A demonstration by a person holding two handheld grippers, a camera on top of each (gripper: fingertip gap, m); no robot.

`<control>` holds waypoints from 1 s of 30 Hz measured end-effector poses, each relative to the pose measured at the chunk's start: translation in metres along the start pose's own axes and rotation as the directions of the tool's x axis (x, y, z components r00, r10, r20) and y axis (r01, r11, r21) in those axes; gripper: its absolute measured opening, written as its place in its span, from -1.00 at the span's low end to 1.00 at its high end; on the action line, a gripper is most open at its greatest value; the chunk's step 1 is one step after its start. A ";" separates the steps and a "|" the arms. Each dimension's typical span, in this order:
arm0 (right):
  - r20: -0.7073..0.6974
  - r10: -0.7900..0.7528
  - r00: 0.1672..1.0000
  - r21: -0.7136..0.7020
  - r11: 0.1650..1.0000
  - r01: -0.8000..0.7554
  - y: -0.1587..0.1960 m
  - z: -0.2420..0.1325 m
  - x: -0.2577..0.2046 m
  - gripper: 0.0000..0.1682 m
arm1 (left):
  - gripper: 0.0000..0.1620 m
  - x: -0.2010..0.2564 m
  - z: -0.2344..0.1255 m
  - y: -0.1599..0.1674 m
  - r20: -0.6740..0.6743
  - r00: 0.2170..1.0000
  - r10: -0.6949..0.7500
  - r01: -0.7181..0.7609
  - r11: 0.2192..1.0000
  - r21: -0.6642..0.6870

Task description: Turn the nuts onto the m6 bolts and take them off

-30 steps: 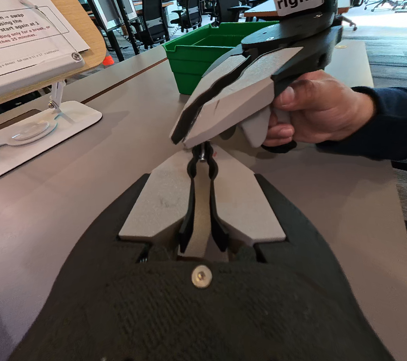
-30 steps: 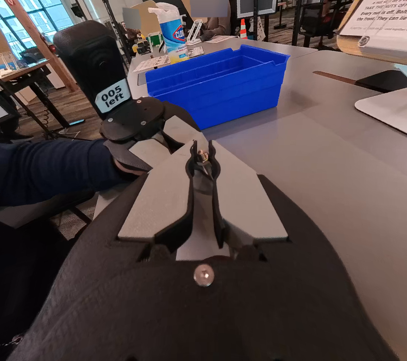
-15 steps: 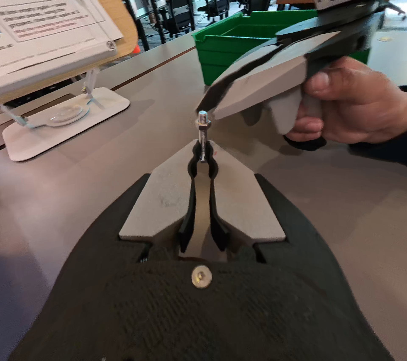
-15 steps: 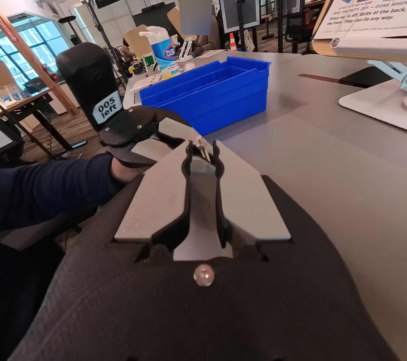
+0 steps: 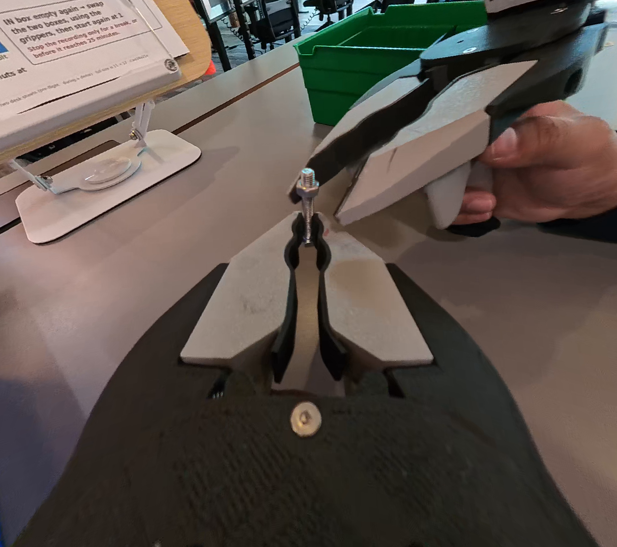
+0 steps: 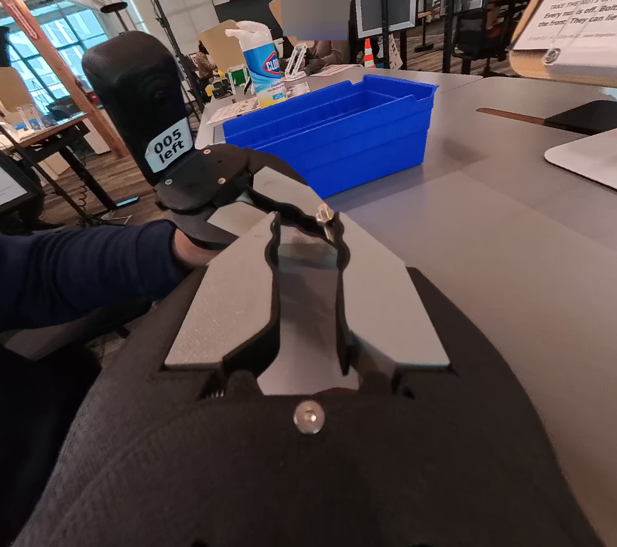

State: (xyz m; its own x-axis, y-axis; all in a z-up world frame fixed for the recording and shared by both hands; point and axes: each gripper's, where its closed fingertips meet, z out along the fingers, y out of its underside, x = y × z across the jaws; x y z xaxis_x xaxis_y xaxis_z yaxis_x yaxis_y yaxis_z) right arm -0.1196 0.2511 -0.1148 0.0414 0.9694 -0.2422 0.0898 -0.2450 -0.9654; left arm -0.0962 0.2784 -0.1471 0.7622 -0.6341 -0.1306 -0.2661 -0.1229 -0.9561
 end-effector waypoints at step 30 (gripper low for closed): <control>0.070 -0.086 0.994 -0.016 0.996 0.088 0.000 0.006 -0.026 -0.51 | -0.97 0.028 0.001 -0.007 -0.073 0.992 0.104 -0.101 0.994 0.034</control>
State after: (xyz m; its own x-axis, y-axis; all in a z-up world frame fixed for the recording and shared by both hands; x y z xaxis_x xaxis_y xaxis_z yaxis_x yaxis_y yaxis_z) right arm -0.1263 0.2264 -0.1092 -0.0363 0.9858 -0.1642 0.1087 -0.1594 -0.9812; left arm -0.0727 0.2623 -0.1439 0.6855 -0.6973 -0.2096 -0.3219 -0.0321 -0.9462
